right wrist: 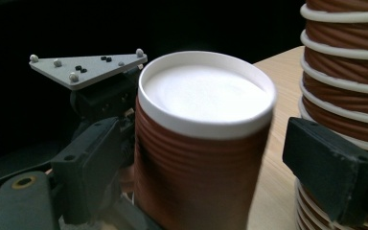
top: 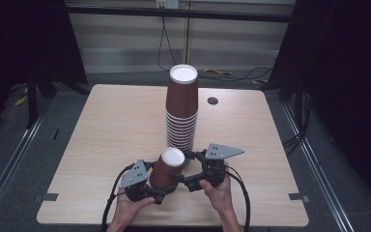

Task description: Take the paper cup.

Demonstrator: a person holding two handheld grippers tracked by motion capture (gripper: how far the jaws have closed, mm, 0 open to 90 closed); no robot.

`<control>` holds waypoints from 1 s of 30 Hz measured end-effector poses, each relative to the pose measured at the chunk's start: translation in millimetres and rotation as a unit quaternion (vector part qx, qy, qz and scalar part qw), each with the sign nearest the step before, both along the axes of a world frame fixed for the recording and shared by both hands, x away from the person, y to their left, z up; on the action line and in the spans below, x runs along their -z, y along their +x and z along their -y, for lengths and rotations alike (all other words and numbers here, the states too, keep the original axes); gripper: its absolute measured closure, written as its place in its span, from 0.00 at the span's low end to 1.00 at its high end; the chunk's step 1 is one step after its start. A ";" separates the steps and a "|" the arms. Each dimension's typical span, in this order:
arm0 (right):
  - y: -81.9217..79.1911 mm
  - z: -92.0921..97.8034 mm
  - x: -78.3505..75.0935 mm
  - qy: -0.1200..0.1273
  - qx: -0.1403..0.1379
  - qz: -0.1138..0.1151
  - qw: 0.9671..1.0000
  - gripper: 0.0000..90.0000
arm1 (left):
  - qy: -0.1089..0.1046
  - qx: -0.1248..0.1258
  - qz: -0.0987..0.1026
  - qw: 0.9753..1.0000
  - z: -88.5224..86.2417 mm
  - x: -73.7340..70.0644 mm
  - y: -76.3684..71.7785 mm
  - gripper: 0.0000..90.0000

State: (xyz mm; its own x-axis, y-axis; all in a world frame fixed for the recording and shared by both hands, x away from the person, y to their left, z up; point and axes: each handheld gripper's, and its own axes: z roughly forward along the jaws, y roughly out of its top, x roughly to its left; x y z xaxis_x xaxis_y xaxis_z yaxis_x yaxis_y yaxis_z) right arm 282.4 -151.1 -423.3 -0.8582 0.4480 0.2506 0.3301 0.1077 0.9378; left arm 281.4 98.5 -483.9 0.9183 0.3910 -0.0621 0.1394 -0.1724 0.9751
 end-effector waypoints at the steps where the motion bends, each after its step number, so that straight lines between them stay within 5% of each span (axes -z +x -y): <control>1: -0.4 1.0 -0.2 -0.001 0.001 0.000 1.000 0.15 | 0.000 -0.003 0.002 1.000 -0.6 -0.6 0.0 0.15; 15: -4.6 12.2 0.8 -0.039 0.006 -0.008 0.999 0.15 | 0.032 0.007 0.003 0.999 -8.0 -8.8 1.9 0.15; 26: -5.8 17.9 2.5 -0.072 -0.008 -0.009 0.997 0.15 | 0.081 0.024 -0.003 0.996 -10.7 -16.2 6.4 0.15; 30: -6.1 17.2 3.1 -0.089 -0.019 -0.009 0.996 0.15 | 0.108 0.031 -0.002 0.994 -9.3 -17.9 6.7 0.15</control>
State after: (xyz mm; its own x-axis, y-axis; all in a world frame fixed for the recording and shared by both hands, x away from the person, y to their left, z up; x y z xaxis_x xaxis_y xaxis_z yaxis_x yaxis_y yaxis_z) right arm 276.3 -168.4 -426.5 -0.8714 0.4540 0.1860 0.3395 0.2844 0.8966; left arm 288.1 107.7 -466.0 0.9410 0.3381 0.0131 0.1259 -0.3861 0.9138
